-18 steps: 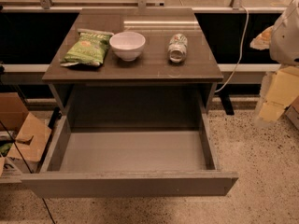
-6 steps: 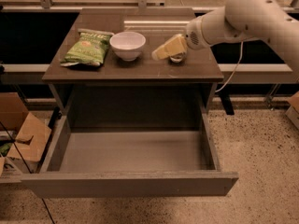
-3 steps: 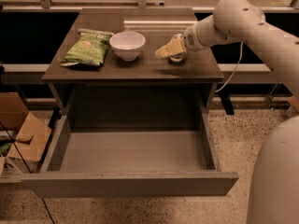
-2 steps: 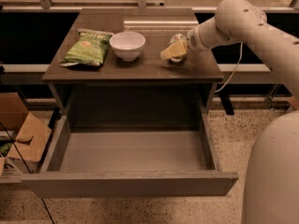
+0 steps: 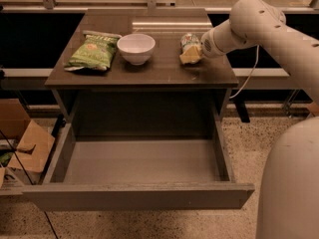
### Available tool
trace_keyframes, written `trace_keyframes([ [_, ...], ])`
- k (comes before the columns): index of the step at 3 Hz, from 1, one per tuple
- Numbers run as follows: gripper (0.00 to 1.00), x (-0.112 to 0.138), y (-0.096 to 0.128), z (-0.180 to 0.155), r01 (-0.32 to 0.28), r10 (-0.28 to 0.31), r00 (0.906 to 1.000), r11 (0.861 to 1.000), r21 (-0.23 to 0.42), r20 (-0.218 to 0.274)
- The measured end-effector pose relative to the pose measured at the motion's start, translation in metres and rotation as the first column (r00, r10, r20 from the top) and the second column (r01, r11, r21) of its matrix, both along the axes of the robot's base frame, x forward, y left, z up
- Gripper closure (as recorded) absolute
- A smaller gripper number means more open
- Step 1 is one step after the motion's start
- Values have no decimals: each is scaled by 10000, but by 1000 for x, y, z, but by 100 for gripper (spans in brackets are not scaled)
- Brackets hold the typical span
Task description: Place 7up can into top drawer
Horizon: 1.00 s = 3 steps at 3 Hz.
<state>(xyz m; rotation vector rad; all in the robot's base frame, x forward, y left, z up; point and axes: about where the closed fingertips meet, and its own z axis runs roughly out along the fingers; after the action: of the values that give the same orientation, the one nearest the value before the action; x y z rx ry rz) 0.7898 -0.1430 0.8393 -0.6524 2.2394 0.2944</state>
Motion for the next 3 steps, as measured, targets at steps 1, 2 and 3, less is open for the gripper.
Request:
trace_keyframes([
  [1, 93, -7, 4, 17, -256, 260, 9993, 9996, -138, 287],
  [2, 100, -29, 8, 39, -878, 893, 9939, 9958, -250, 654],
  [3, 100, -74, 6, 62, -1785, 1807, 9760, 9835, -289, 1215],
])
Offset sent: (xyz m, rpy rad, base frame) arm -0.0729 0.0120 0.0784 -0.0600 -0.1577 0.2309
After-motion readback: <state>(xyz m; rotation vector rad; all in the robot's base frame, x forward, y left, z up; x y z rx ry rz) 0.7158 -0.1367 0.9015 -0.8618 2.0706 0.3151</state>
